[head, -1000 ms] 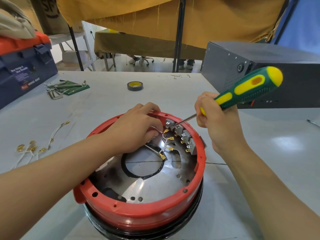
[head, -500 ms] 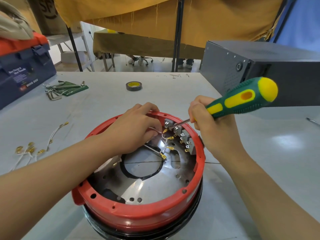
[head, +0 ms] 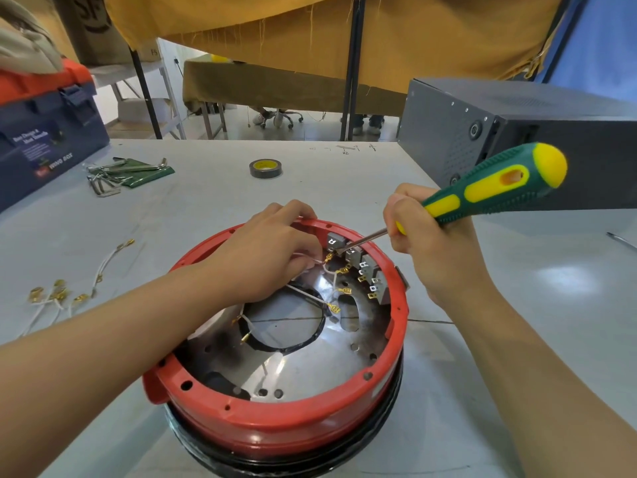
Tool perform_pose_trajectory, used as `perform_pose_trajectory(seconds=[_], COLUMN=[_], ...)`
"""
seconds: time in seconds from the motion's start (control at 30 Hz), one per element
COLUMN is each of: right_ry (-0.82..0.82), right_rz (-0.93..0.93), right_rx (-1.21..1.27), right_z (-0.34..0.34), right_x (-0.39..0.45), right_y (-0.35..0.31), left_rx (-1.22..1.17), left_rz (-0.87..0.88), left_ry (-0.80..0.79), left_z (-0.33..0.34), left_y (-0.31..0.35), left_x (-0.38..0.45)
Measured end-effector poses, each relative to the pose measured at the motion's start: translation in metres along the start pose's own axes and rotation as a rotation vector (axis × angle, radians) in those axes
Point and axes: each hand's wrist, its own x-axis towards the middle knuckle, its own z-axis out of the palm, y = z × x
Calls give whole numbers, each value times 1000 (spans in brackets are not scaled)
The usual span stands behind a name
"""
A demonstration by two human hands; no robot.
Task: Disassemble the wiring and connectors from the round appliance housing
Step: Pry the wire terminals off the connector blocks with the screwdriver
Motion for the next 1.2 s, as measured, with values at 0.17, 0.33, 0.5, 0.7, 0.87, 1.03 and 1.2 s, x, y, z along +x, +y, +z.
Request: perform_pose_trajectory(seconds=[0.17, 0.33, 0.5, 0.7, 0.87, 1.03, 1.2], right_ry=[69, 133, 202, 212, 163, 145, 196], right_rz=[47, 72, 146, 56, 57, 78, 51], right_rx=[59, 79, 131, 67, 52, 223, 387], right_z=[3, 7, 15, 18, 15, 3, -5], right_x=[4, 2, -3, -7, -10, -4, -6], right_y=[2, 2, -1, -6, -3, -5, -2], left_rx=[1, 7, -4, -21, -38, -99, -167], left_rz=[-5, -8, -8, -14, -6, -14, -16], left_ry=[-4, 6, 5, -8, -9, 4, 42], left_z=[-1, 0, -1, -3, -2, -4, -12], left_y=[1, 1, 3, 3, 1, -1, -3], left_x=[0, 1, 0, -1, -1, 0, 0])
